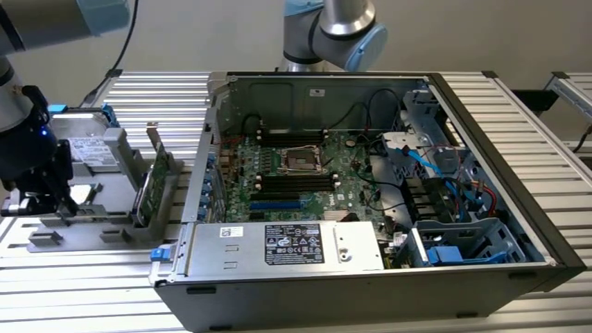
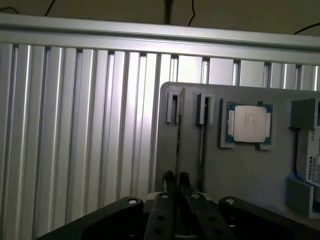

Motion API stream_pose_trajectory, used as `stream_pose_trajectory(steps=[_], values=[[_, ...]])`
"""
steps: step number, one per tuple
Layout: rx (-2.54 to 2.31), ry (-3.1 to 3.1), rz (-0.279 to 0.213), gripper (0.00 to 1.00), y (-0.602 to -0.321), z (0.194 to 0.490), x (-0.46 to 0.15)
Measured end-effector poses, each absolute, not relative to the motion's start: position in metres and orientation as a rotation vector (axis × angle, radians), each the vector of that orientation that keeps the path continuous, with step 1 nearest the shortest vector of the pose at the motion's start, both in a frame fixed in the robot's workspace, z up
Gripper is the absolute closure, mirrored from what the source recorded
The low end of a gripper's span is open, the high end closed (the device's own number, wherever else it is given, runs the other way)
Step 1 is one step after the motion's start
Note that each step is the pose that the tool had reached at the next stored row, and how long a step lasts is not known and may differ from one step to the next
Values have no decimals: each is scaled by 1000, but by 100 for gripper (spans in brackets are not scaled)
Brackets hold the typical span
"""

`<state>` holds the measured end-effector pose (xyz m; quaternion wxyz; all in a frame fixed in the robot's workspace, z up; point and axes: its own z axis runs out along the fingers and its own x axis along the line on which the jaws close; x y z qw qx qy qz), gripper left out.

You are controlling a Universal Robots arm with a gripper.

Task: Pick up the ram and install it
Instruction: 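Pick up the ram and move it above insertion slot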

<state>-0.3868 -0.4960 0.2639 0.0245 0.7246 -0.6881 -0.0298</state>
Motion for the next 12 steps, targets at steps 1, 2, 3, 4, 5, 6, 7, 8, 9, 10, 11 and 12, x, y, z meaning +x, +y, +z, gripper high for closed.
stream_pose_trajectory(steps=[1, 2, 3, 4, 5, 6, 7, 8, 9, 10, 11, 12], values=[[2242, -2127, -94, 86, -496, 267, -384], [2242, -2125, -96, 86, -496, 271, -382], [2242, -2123, -98, 86, -496, 274, -380], [2242, -2121, -100, 86, -496, 278, -377], [2242, -2119, -102, 86, -496, 281, -375], [2242, -2117, -103, 86, -496, 285, -372], [2241, -2116, -105, 86, -496, 288, -370], [2241, -2114, -107, 86, -496, 292, -367], [2241, -2112, -109, 86, -496, 295, -365], [2241, -2111, -110, 86, -496, 299, -362], [2241, -2109, -112, 86, -496, 302, -359], [2241, -2108, -113, 86, -496, 305, -356]])
